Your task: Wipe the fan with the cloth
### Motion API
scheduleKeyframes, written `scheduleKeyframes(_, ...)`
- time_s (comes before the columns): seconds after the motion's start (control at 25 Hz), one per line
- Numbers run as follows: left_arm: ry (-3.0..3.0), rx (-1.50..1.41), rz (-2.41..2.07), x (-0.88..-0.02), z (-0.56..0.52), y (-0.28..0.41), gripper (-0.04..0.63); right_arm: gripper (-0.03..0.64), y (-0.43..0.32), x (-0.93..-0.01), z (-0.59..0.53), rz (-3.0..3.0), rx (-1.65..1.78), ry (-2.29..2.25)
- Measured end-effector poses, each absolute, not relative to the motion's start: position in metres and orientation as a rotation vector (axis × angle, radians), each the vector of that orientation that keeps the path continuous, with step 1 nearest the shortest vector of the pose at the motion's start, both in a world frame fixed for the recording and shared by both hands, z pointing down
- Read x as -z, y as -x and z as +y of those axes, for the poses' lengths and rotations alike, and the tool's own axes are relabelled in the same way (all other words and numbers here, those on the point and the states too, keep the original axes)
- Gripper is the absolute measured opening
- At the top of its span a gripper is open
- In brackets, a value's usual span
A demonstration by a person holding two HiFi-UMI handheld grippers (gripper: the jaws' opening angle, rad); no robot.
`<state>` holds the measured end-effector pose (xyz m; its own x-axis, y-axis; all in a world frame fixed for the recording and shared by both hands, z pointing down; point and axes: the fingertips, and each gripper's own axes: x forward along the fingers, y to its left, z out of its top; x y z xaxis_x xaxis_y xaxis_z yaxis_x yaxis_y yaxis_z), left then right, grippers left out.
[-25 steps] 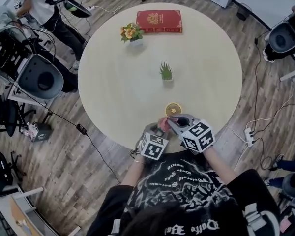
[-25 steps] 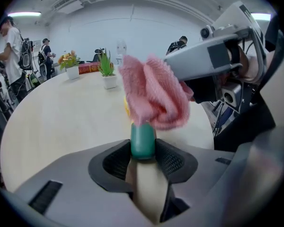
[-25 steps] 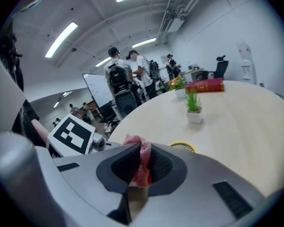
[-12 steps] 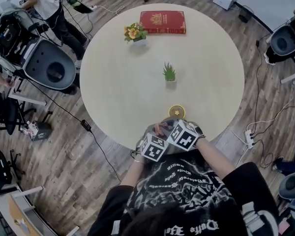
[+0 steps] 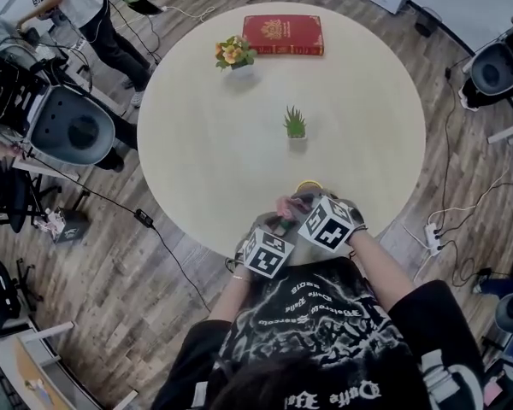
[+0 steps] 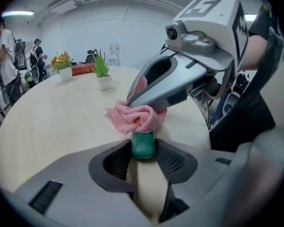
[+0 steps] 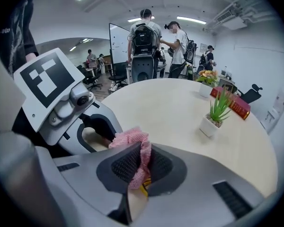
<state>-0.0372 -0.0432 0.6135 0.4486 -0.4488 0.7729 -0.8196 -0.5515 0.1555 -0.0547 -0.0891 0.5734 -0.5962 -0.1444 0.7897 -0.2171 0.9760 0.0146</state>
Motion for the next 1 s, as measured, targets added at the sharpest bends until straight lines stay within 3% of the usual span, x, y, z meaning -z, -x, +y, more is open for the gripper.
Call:
scheduleKeyframes(0.48, -2.168, -0.889, -1.055, -0.614, -0.045, 0.041, 0.183, 0.034, 0.033, -0.593, -0.048, -2.214, -0.175, -0.187)
scheduleKeyframes(0.64, -2.193, -0.953, -1.032, -0.616, -0.043, 0.040, 0.183, 0.032, 0.042, -0.586, -0.045, -2.299, -0.337, -0.183)
scheduleKeyframes(1.0, -2.196, -0.981, -1.021, -0.616, -0.046, 0.038, 0.183, 0.034, 0.038, -0.568, -0.116, -2.262, -0.154, -0.433)
